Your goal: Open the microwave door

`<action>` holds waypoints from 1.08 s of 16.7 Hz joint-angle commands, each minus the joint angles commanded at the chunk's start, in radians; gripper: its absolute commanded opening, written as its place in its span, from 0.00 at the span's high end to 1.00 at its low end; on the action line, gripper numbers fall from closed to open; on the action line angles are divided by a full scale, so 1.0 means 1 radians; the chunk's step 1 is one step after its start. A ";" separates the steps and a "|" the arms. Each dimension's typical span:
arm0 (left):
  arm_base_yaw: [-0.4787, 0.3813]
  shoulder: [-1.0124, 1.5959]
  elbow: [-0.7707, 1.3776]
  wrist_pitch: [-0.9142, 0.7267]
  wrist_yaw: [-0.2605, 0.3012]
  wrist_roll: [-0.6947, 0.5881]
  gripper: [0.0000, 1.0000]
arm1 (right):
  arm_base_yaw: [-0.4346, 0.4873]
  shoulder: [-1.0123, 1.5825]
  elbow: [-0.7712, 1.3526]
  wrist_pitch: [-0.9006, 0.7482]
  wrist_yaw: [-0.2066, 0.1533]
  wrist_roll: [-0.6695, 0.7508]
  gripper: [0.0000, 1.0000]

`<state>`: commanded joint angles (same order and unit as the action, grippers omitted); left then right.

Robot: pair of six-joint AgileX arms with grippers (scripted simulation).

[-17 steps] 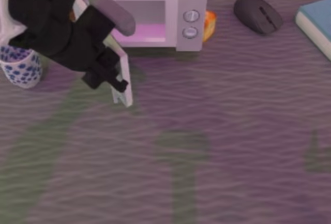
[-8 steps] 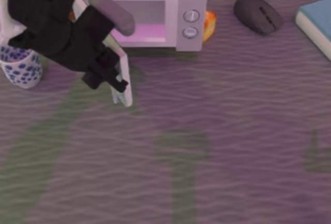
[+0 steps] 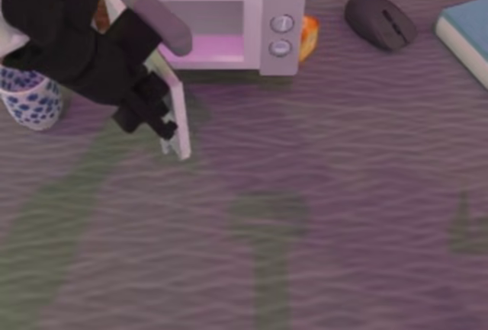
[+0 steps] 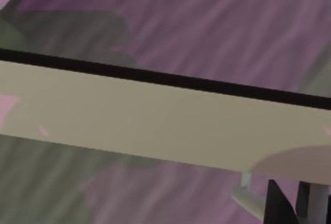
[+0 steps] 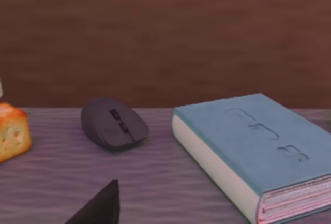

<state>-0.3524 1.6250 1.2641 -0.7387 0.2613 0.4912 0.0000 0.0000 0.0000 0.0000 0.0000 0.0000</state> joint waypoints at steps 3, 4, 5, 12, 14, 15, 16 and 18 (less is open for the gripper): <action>0.033 -0.004 -0.009 -0.027 0.036 0.073 1.00 | 0.000 0.000 0.000 0.000 0.000 0.000 0.00; 0.043 -0.006 -0.011 -0.034 0.048 0.094 1.00 | 0.000 0.000 0.000 0.000 0.000 0.000 0.00; 0.051 -0.008 -0.012 -0.039 0.057 0.111 1.00 | 0.000 0.000 0.000 0.000 0.000 0.000 0.00; 0.056 -0.010 -0.013 -0.042 0.063 0.122 1.00 | 0.000 0.000 0.000 0.000 0.000 0.000 0.00; 0.056 -0.010 -0.013 -0.042 0.063 0.122 1.00 | 0.000 0.000 0.000 0.000 0.000 0.000 0.00; 0.056 -0.010 -0.013 -0.042 0.063 0.122 1.00 | 0.000 0.000 0.000 0.000 0.000 0.000 0.00; 0.056 -0.010 -0.013 -0.042 0.063 0.122 1.00 | 0.000 0.000 0.000 0.000 0.000 0.000 0.00; 0.056 -0.010 -0.013 -0.042 0.063 0.122 1.00 | 0.000 0.000 0.000 0.000 0.000 0.000 0.00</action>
<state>-0.2968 1.6146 1.2513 -0.7804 0.3245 0.6133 0.0000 0.0000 0.0000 0.0000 0.0000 0.0000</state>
